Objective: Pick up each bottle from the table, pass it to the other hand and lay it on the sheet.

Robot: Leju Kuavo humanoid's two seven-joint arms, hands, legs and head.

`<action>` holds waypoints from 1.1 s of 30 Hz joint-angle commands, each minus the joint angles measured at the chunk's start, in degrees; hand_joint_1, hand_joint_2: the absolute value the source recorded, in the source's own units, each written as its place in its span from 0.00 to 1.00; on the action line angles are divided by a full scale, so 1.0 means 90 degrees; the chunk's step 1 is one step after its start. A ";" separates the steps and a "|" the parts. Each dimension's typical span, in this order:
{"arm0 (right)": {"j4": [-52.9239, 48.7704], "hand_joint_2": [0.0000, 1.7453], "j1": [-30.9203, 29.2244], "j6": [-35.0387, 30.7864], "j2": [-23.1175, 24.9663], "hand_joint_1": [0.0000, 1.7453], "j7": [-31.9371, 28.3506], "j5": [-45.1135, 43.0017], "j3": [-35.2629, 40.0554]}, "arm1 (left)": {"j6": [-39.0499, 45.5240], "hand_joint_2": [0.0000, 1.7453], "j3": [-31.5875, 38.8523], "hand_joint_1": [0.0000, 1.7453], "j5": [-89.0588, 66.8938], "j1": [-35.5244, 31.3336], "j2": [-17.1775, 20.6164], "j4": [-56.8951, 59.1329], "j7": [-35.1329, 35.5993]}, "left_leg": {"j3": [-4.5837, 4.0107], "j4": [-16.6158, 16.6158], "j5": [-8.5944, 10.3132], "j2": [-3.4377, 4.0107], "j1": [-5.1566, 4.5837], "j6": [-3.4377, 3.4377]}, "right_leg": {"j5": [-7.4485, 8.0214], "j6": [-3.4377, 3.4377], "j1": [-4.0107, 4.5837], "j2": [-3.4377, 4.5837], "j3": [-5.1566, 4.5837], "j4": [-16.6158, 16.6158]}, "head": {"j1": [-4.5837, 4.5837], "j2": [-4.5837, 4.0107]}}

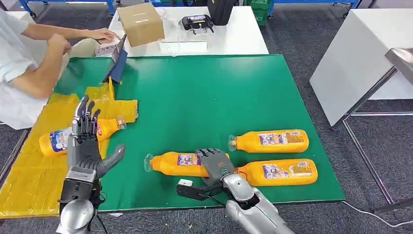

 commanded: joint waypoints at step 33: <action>-0.2630 1.00 0.1141 -0.1519 0.0471 1.00 -0.2885 -0.3690 -0.0224 | -0.0812 1.00 -0.1377 0.00 0.0723 -0.0014 0.0061 0.0893 0.0417 | -0.0053 -0.0005 -0.0001 -0.0016 0.0004 -0.0008 | 0.0010 0.0013 -0.0001 0.0032 0.0022 -0.0001 | 0.0000 0.0000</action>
